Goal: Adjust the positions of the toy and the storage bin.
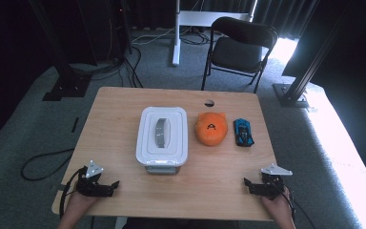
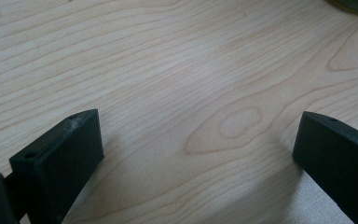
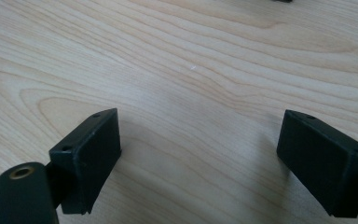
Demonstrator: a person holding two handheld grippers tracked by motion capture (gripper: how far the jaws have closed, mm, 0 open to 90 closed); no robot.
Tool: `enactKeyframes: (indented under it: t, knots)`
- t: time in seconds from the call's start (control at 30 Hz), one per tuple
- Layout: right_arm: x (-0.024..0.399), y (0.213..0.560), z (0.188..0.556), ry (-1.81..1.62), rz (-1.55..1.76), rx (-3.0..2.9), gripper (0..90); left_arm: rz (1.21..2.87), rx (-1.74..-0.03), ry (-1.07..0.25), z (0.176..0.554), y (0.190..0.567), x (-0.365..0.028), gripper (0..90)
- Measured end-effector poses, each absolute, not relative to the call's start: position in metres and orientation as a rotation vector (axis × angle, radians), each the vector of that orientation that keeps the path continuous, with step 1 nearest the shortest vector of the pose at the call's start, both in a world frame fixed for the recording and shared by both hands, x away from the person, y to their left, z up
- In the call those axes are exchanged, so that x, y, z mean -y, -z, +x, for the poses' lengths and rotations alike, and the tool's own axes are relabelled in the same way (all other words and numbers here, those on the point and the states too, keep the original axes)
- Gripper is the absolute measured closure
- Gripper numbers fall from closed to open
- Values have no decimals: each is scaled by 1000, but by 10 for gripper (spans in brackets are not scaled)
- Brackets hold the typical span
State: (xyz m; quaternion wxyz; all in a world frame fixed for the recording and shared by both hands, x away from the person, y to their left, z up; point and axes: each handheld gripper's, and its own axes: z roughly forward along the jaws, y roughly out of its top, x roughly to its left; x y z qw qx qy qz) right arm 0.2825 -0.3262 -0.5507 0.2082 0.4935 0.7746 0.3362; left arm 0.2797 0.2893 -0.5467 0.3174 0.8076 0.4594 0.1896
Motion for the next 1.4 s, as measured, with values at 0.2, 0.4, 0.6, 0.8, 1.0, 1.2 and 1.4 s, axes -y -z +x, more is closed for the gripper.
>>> enactKeyframes:
  t: [0.2,0.4,0.6,0.8,1.0,1.2,1.4]
  knots:
    - [327,551,282,-939,1367,-2161,129,2129,-1203,-499,280,547,-289,20]
    - [328,551,282,-939,1373,-2157,129,2127,-1204,-500,280,547,-289,20]
    - [329,551,282,-939,1368,-2161,129,2127,-1205,-500,280,547,-289,20]
    - [331,551,280,-927,1399,-2133,130,2128,-1204,-499,280,547,-289,19]
    - [332,551,280,-925,1404,-2128,129,2130,-1200,-498,280,547,-289,20]
    - [333,548,283,-926,1421,-2144,129,2130,-1200,-498,280,547,-289,20]
    - [334,545,287,-909,1444,-2113,129,2129,-1200,-498,280,547,-289,19]
